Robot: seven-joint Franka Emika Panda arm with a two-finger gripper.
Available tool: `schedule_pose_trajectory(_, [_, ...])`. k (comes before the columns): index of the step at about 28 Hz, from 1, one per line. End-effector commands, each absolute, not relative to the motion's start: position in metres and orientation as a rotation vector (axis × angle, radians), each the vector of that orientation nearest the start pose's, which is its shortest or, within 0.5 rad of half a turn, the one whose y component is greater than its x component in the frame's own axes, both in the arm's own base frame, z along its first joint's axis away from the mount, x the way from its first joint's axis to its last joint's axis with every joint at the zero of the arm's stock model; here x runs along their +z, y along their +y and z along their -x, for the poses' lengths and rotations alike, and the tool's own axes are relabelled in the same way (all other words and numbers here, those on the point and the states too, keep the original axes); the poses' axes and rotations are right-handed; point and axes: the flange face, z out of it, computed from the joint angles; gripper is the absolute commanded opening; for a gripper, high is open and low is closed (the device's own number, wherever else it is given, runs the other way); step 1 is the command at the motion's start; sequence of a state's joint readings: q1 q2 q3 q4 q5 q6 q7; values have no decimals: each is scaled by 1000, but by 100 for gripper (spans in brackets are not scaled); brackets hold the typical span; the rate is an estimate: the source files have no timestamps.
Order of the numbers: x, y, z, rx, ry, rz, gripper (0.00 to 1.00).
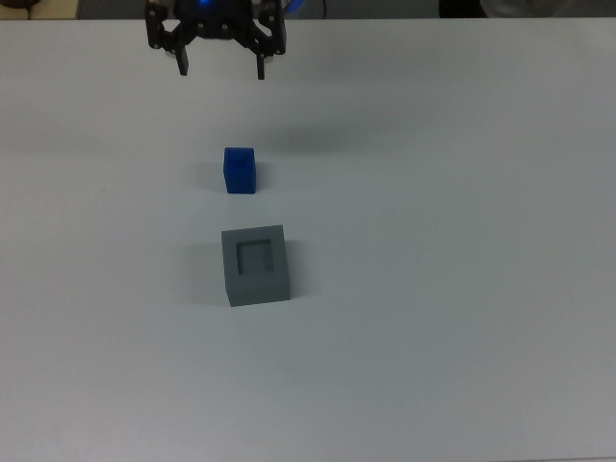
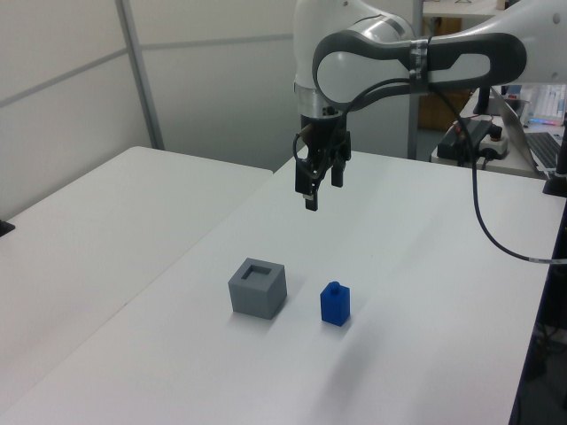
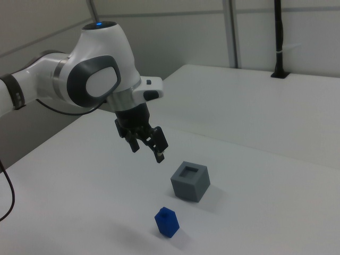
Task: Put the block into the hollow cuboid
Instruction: 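Lower the open gripper down over the blue block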
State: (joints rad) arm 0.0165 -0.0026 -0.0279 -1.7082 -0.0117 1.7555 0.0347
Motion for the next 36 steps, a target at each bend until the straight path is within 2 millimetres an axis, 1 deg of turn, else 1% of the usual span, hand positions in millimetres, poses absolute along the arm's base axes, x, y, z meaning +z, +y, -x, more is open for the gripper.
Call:
schedule_pose_trajectory(1, [564, -32, -576, -11, 100, 3132, 100])
schedule_pose_trajectory(3, [562, -30, -573, 19, 48, 3111, 100])
schedule_pose_trajectory(5, [556, -27, -570, 72, -3, 3097, 100])
schedule_pose_trajectory(6, [544, -27, -569, 102, -4, 3094, 100])
schedule_pose_trajectory(8, [532, -25, -568, 122, -7, 3093, 100])
schedule_pose_trajectory(11, [514, -25, -571, 84, 4, 3096, 100])
schedule_pose_trajectory(12, [498, -26, -571, 61, 7, 3098, 100])
schedule_pose_trajectory(16, [465, -26, -569, 19, 6, 3110, 100])
schedule_pose_trajectory(17, [449, -27, -568, 5, 9, 3115, 100])
schedule_pose_trajectory(19, [435, -27, -567, -11, 5, 3120, 100])
schedule_pose_trajectory(22, [408, -28, -565, 15, -16, 3146, 100])
schedule_pose_trajectory(23, [393, -28, -564, 36, -41, 3166, 100])
schedule_pose_trajectory(26, [377, -23, -564, 39, -66, 3173, 100])
schedule_pose_trajectory(28, [368, -16, -564, 39, -86, 3173, 100])
schedule_pose_trajectory(29, [359, -16, -566, 39, -88, 3174, 100])
schedule_pose_trajectory(33, [346, -11, -569, 43, -101, 3174, 100])
schedule_pose_trajectory(36, [342, -4, -570, 45, -121, 3173, 100])
